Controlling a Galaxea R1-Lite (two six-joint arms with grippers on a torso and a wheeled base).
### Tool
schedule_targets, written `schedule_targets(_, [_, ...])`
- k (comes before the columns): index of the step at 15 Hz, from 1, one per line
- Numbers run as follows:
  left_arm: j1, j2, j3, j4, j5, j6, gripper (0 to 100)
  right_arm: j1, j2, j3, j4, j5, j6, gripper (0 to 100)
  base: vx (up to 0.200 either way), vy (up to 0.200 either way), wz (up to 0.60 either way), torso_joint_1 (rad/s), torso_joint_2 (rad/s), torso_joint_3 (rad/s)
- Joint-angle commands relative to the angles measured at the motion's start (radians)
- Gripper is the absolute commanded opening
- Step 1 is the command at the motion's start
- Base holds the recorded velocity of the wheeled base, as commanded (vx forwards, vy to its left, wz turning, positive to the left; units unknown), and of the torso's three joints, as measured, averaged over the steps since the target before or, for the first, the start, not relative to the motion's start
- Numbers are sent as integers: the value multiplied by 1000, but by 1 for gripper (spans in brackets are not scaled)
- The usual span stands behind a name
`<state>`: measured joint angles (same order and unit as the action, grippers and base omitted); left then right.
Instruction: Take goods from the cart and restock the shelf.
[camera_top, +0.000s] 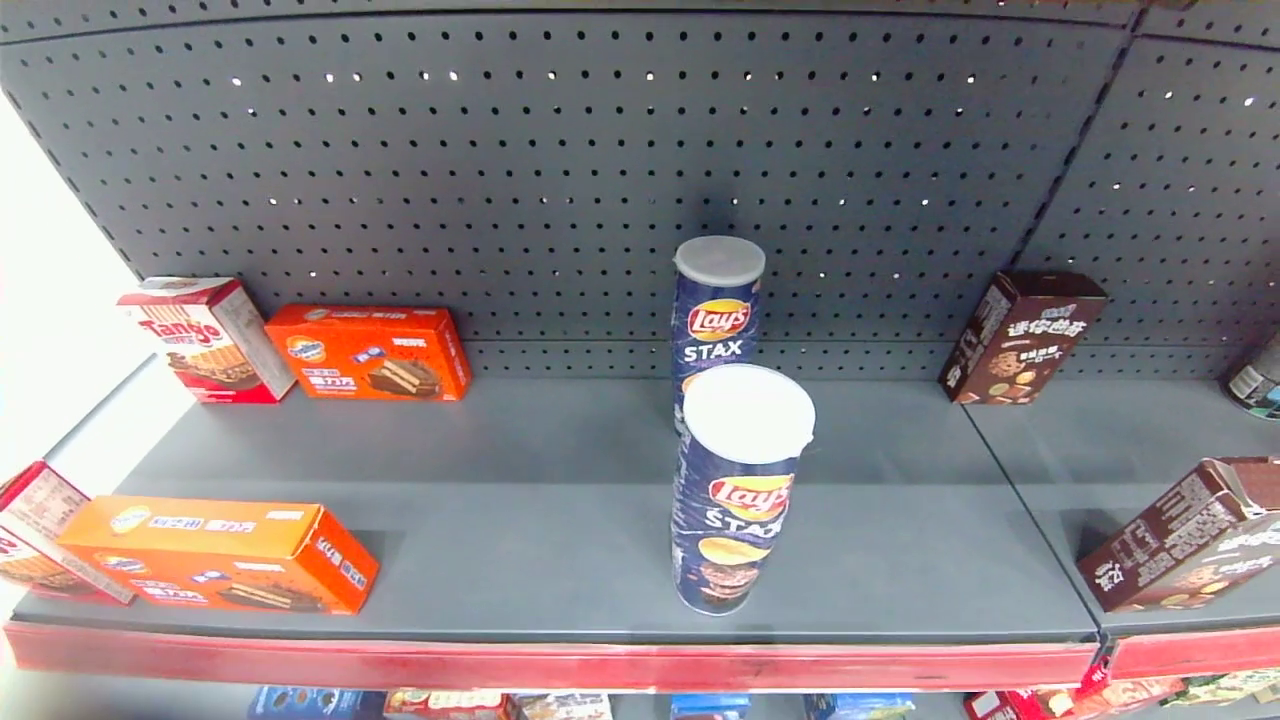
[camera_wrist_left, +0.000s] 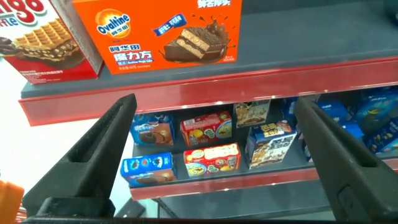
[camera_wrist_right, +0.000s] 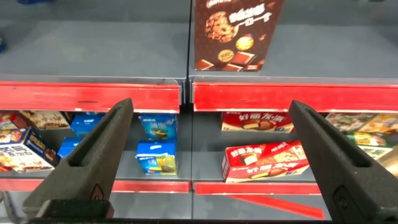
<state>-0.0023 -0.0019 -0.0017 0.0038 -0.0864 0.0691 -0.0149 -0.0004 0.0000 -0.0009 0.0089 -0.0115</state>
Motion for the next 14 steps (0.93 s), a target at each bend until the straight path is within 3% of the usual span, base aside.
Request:
schedule_targets(1, [-1, 2, 0, 1, 0, 0, 100, 0, 0, 0, 1, 0, -1, 100, 0, 0, 0, 0, 0, 0])
schedule_targets(14, [-1, 2, 0, 1, 0, 0, 100, 0, 0, 0, 1, 0, -1, 100, 0, 0, 0, 0, 0, 0])
